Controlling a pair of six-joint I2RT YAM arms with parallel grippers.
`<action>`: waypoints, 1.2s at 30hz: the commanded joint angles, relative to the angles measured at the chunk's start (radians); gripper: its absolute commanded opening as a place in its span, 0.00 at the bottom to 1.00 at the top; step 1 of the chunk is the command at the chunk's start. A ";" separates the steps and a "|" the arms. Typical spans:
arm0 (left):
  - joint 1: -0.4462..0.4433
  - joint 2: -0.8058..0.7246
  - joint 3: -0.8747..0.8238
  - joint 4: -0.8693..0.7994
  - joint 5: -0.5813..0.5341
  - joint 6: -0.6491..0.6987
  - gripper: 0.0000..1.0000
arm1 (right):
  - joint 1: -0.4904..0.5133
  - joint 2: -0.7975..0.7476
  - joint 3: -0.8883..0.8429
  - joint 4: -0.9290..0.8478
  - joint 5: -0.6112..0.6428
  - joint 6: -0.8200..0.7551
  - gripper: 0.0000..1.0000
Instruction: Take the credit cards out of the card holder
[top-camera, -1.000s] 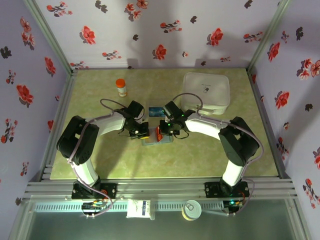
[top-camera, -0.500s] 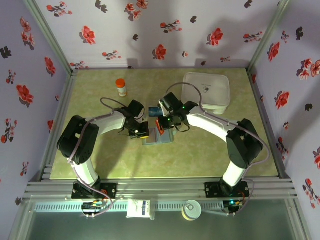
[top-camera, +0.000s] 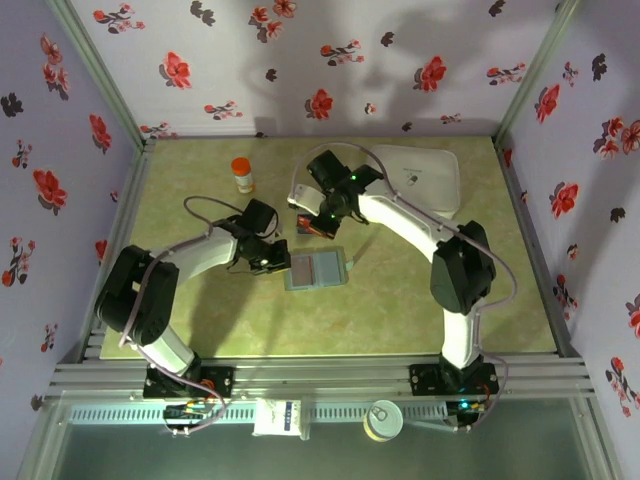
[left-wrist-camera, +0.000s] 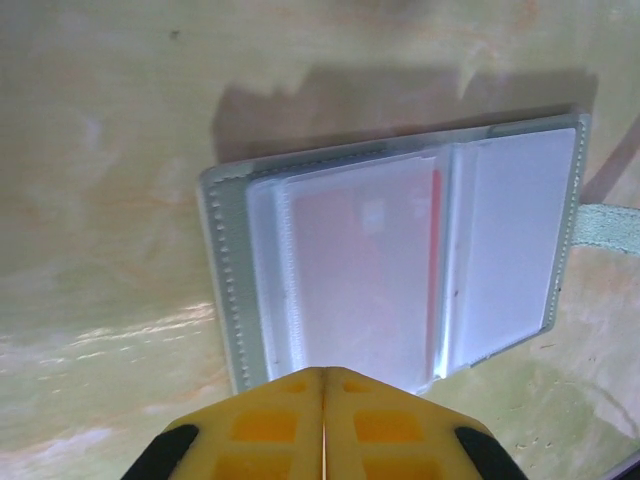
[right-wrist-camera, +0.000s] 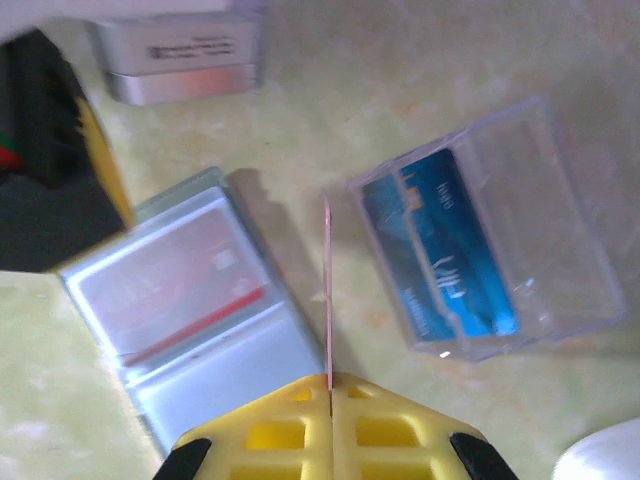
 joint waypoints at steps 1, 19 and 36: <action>0.022 -0.051 -0.047 -0.012 -0.027 0.001 0.08 | -0.053 0.081 0.143 -0.131 -0.037 -0.203 0.00; 0.051 -0.074 -0.119 0.008 -0.027 -0.021 0.08 | -0.147 0.408 0.602 -0.258 -0.172 -0.322 0.00; 0.066 -0.038 -0.106 0.006 -0.011 -0.004 0.08 | -0.150 0.463 0.639 -0.258 -0.125 -0.357 0.00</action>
